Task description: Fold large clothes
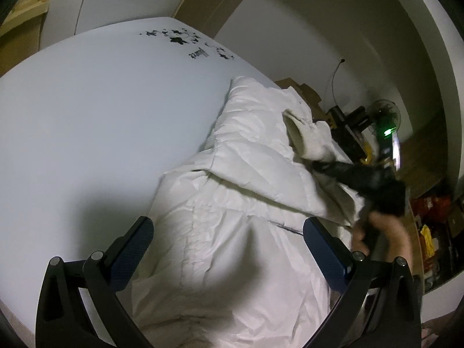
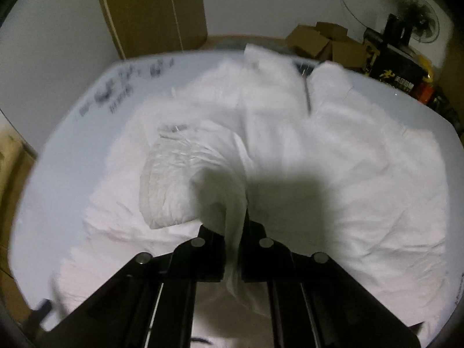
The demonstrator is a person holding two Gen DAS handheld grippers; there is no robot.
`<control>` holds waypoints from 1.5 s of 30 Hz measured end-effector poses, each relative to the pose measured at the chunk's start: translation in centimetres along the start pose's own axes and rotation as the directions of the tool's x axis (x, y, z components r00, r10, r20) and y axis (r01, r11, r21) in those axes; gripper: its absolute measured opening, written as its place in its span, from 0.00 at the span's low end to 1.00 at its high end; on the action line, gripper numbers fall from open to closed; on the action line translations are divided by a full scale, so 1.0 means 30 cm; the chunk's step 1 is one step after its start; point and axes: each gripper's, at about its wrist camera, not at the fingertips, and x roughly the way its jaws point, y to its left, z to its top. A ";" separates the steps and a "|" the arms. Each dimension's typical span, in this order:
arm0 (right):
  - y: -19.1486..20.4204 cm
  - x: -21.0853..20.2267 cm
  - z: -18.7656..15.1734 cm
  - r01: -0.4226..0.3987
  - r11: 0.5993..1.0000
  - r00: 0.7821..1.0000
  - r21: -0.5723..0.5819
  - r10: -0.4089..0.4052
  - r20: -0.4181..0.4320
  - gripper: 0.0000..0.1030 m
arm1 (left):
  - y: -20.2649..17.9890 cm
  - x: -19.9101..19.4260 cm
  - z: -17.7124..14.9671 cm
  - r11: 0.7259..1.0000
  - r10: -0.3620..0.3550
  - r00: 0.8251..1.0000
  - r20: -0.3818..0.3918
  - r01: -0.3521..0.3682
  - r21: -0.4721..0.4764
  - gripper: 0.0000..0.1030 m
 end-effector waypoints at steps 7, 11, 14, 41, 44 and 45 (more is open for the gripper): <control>-0.106 -0.176 0.015 -0.197 0.971 0.976 0.132 0.181 0.124 0.41 | 0.002 0.012 0.001 1.000 -0.002 1.000 -0.003 0.002 -0.009 1.00; -0.168 -0.127 0.048 -0.261 0.939 0.962 0.222 0.234 0.140 0.40 | -0.035 0.016 -0.004 1.000 -0.005 1.000 -0.017 0.005 0.011 1.00; -0.076 -0.054 0.009 -0.383 0.908 0.923 0.168 0.383 0.035 0.42 | -0.065 -0.001 -0.014 0.999 -0.005 1.000 -0.008 0.005 0.043 1.00; -0.440 0.011 -0.146 0.073 0.987 0.997 0.145 -0.074 0.004 0.85 | -0.184 -0.032 -0.058 0.993 -0.017 1.000 -0.026 0.020 0.114 1.00; -0.469 -0.110 -0.169 0.014 0.973 0.987 0.228 -0.050 0.153 0.83 | -0.173 -0.058 -0.050 0.991 0.030 1.000 0.008 -0.031 0.128 1.00; -0.479 -0.063 -0.170 0.085 0.966 0.987 0.243 -0.115 0.111 0.84 | -0.168 -0.054 -0.044 0.992 0.048 0.999 0.010 -0.048 0.118 1.00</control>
